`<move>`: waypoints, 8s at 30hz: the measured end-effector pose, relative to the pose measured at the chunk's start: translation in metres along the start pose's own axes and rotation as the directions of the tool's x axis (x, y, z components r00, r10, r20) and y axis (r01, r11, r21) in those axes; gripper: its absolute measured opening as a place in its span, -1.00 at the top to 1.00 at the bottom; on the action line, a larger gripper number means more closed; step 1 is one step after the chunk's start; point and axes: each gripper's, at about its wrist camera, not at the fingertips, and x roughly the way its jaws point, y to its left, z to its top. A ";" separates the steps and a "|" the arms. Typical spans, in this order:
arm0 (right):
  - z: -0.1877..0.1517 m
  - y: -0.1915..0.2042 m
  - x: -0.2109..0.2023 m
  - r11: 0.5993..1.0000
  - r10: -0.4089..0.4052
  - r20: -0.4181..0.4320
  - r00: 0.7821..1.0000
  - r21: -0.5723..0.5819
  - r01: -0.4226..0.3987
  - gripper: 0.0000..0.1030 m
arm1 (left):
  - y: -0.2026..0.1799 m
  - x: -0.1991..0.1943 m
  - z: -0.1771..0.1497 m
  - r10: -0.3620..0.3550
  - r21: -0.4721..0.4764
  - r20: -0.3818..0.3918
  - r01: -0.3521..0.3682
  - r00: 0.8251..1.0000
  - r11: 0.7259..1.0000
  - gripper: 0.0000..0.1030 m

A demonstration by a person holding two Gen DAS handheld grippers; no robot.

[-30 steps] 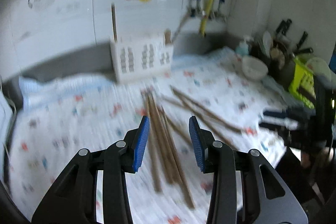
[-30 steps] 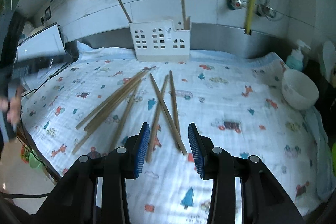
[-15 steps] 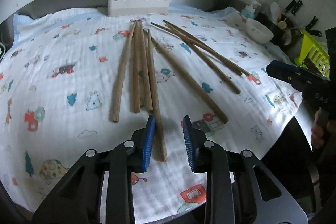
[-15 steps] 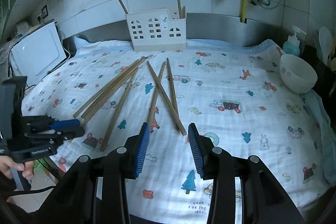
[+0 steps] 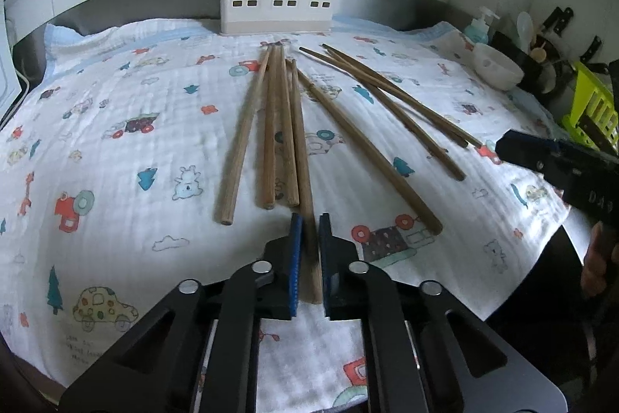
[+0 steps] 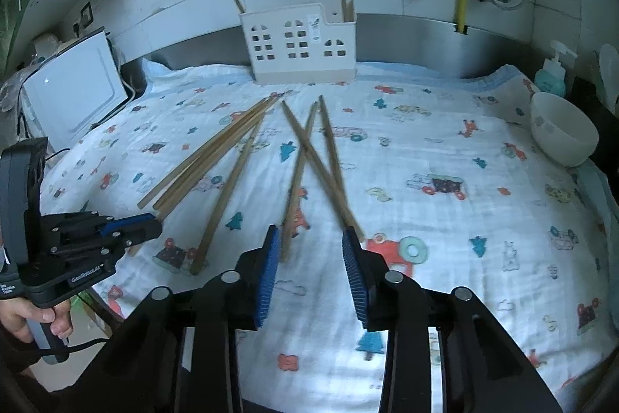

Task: Organize utensils

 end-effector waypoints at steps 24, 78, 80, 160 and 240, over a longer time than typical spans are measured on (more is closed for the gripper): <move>-0.012 0.070 0.049 0.996 0.057 -0.069 0.996 -0.070 -0.061 0.79 | 0.022 -0.029 0.009 -0.026 -0.012 0.088 0.027 0.996 1.000 0.90; 0.101 0.051 -0.042 0.989 0.064 0.229 0.971 -0.143 -0.032 0.86 | 0.043 -0.010 -0.008 0.002 -0.005 -0.003 -0.002 1.000 1.000 0.78; 0.102 0.051 -0.042 0.989 0.066 0.231 0.971 -0.144 -0.033 0.86 | 0.039 -0.009 -0.007 0.018 0.018 0.001 -0.018 1.000 1.000 0.91; 0.262 -0.013 0.012 0.968 -0.034 0.249 0.968 -0.231 0.094 0.46 | 0.057 -0.026 0.362 0.006 0.087 0.486 -0.055 0.874 0.995 0.89; 0.012 -0.023 0.044 0.995 -0.062 -0.056 0.996 -0.080 0.058 0.87 | 0.055 0.012 0.024 0.051 0.018 -0.008 -0.051 0.999 0.999 0.52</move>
